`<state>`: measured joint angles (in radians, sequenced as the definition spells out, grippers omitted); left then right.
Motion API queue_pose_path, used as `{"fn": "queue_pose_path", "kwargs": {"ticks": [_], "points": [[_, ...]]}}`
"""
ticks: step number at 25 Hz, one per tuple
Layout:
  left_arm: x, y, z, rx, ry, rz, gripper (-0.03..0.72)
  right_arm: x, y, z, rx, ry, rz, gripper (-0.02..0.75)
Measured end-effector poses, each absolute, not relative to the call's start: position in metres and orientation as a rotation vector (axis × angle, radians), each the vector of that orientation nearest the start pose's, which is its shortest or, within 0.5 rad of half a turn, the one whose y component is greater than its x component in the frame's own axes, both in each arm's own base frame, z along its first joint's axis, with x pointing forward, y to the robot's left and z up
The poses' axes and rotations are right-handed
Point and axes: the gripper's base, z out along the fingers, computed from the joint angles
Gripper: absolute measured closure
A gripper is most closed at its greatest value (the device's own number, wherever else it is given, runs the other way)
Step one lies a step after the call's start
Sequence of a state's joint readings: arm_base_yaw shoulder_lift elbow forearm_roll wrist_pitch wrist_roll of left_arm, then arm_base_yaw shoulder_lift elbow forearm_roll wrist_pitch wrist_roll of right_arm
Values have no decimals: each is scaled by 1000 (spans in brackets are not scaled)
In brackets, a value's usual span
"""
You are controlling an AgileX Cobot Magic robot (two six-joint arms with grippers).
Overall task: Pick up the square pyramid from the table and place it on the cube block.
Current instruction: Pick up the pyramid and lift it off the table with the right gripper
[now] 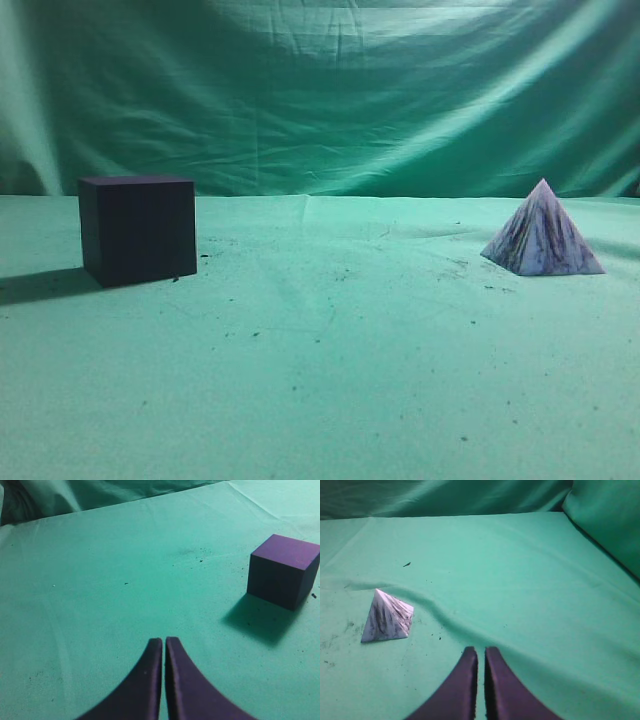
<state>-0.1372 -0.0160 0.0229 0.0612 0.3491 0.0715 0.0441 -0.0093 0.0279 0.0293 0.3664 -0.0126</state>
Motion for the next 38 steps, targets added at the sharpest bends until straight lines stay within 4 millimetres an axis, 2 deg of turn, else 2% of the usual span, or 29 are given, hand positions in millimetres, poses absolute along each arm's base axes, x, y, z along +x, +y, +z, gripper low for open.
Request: {"fn": "queue_pose_path", "kwargs": {"ticks": [25,30,33,36,38], "points": [[53,-5,175,230,1825,14,688,53,3,173,-58,1847,28,738],[53,-5,175,230,1825,14,688,57,3,200,135,1542,222,738],[53,-5,175,230,1825,14,688,54,-2,220,186,1318,231,738],[53,-5,175,230,1825,14,688,52,-2,231,200,1274,251,738],[53,-5,175,230,1825,14,688,47,0,254,169,1272,257,738]]}}
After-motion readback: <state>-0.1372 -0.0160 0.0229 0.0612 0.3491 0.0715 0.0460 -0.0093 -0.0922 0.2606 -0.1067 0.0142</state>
